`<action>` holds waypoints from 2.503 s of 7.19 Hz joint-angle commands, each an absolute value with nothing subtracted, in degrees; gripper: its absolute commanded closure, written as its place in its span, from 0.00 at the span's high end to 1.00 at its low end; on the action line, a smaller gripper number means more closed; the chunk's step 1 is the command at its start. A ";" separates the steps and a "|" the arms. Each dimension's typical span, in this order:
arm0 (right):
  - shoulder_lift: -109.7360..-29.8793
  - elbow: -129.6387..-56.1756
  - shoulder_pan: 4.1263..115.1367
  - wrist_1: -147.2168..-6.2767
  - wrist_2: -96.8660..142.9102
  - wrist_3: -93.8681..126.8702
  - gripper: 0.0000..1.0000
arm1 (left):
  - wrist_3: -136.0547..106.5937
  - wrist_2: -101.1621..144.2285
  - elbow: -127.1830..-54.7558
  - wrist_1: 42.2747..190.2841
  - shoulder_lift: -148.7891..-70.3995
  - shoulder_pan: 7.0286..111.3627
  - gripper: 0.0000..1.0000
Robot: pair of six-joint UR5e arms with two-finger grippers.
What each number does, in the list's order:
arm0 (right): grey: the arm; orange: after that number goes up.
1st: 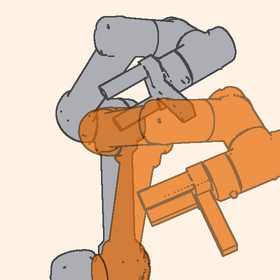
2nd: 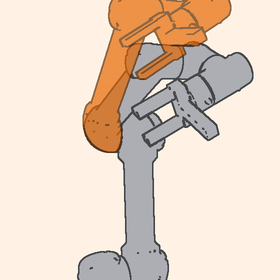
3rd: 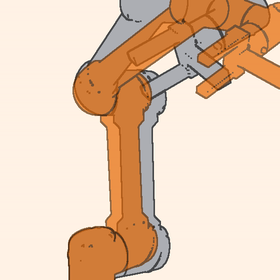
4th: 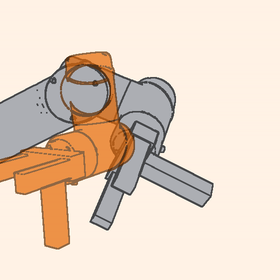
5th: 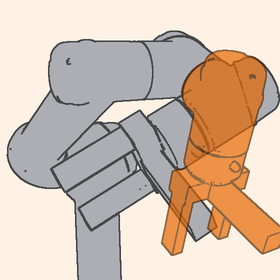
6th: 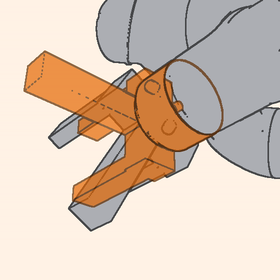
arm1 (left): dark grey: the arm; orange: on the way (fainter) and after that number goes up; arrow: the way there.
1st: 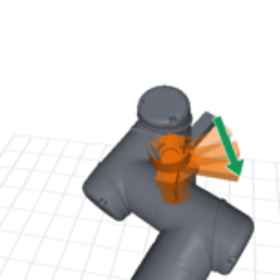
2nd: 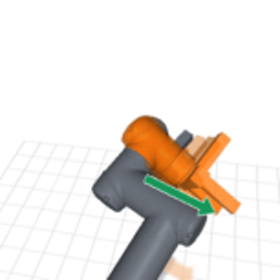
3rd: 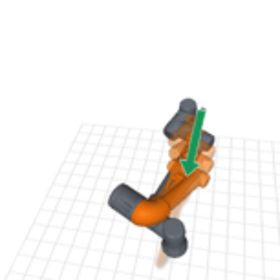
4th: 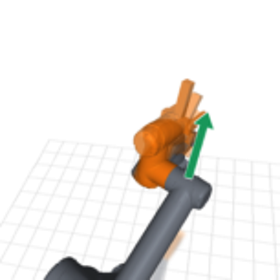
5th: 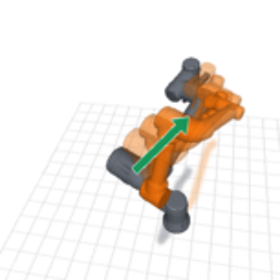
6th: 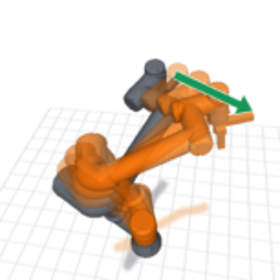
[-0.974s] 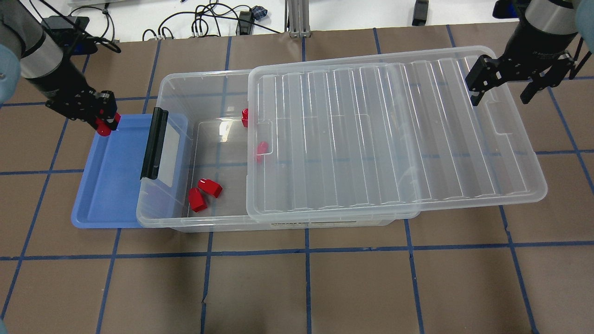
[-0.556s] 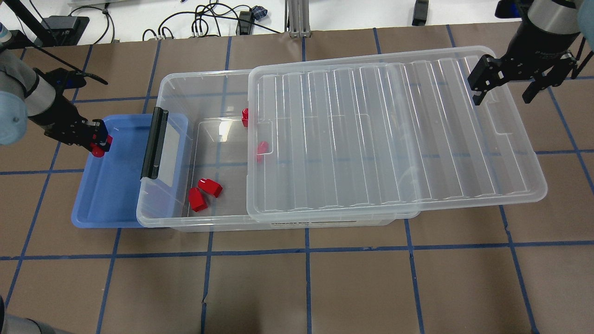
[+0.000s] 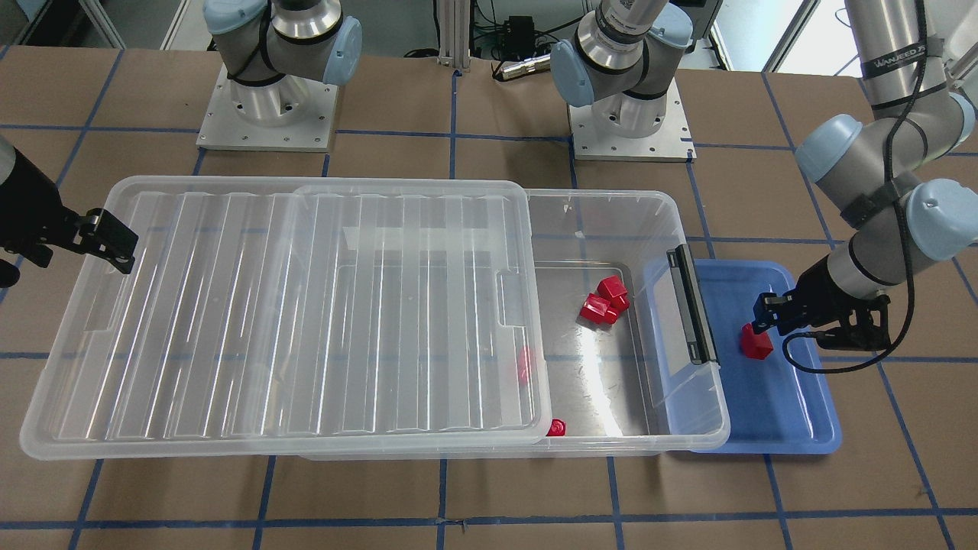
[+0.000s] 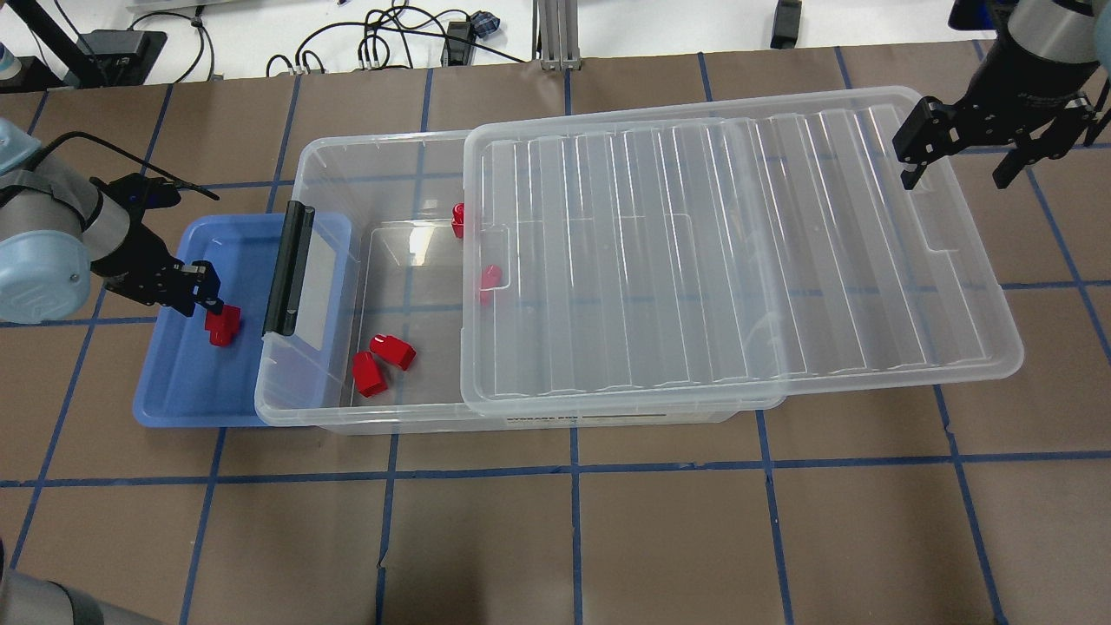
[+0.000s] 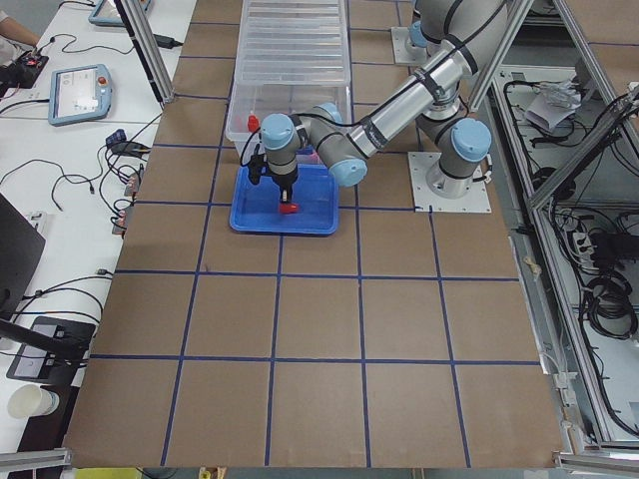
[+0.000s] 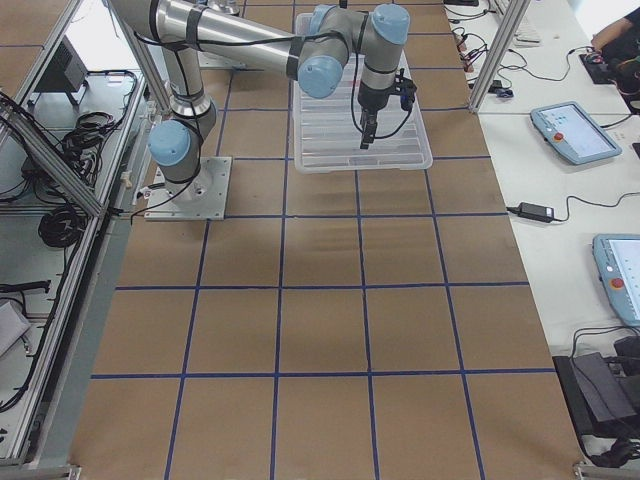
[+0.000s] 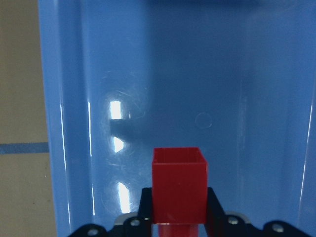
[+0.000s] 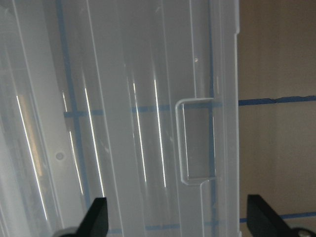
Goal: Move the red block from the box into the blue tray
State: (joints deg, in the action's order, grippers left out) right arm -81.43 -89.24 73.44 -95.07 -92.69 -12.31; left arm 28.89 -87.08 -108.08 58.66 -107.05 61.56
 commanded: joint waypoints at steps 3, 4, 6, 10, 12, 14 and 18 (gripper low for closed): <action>-78.84 -90.08 65.75 -97.72 -93.42 -21.87 1.00 | 27.34 -87.62 -103.03 63.94 -102.76 64.84 1.00; -78.66 -90.26 65.57 -100.61 -95.08 -21.97 1.00 | 23.68 -87.89 -99.61 70.07 -100.40 67.21 1.00; -76.21 -90.26 64.87 -106.49 -97.90 -27.90 1.00 | 16.39 -89.20 -92.93 81.51 -96.26 75.27 1.00; -76.29 -93.15 64.78 -106.00 -97.03 -27.86 1.00 | 8.70 -92.38 -87.55 86.31 -91.59 89.29 1.00; -76.55 -94.12 64.78 -105.73 -97.03 -27.77 1.00 | 8.88 -89.23 -88.58 86.49 -89.39 88.42 1.00; -76.64 -94.48 65.21 -105.29 -97.03 -27.77 1.00 | 9.41 -89.91 -89.12 86.84 -89.03 88.42 1.00; -77.17 -95.89 65.39 -105.03 -95.63 -27.33 1.00 | 8.61 -89.38 -86.49 90.62 -89.83 88.33 1.00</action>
